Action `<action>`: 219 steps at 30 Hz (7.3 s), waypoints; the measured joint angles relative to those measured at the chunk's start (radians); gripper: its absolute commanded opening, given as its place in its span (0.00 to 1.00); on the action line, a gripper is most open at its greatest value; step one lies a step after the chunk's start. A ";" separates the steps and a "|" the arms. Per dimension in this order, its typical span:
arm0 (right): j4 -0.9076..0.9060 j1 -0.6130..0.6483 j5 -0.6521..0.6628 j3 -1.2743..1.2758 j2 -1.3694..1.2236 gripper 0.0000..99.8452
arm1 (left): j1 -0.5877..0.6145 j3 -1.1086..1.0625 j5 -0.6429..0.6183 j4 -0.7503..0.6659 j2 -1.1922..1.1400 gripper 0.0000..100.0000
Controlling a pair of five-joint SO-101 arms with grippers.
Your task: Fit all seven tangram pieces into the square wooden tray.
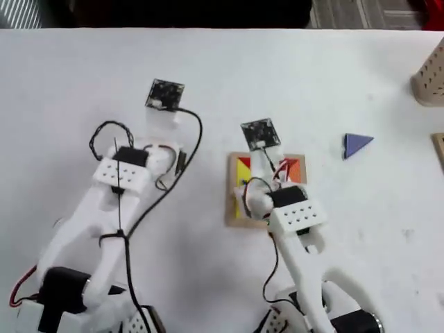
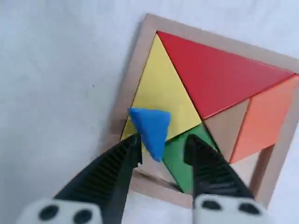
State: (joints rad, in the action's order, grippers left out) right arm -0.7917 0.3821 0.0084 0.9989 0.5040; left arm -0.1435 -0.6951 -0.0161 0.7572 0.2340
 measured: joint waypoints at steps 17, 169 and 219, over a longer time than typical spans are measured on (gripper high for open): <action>-0.198 -0.384 -0.011 -0.057 0.086 0.11 | -0.147 0.000 -0.002 0.034 0.000 0.16; -0.172 -0.707 0.166 0.028 0.087 0.05 | -0.408 0.572 0.034 0.222 -0.624 0.02; -0.172 -0.753 0.166 0.028 0.087 0.05 | -0.549 0.407 -0.308 0.057 -0.534 0.02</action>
State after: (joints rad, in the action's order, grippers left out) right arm -0.9636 -0.3713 0.1741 1.0265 0.5915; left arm -0.6928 -0.2885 -0.3245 0.8140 -0.3000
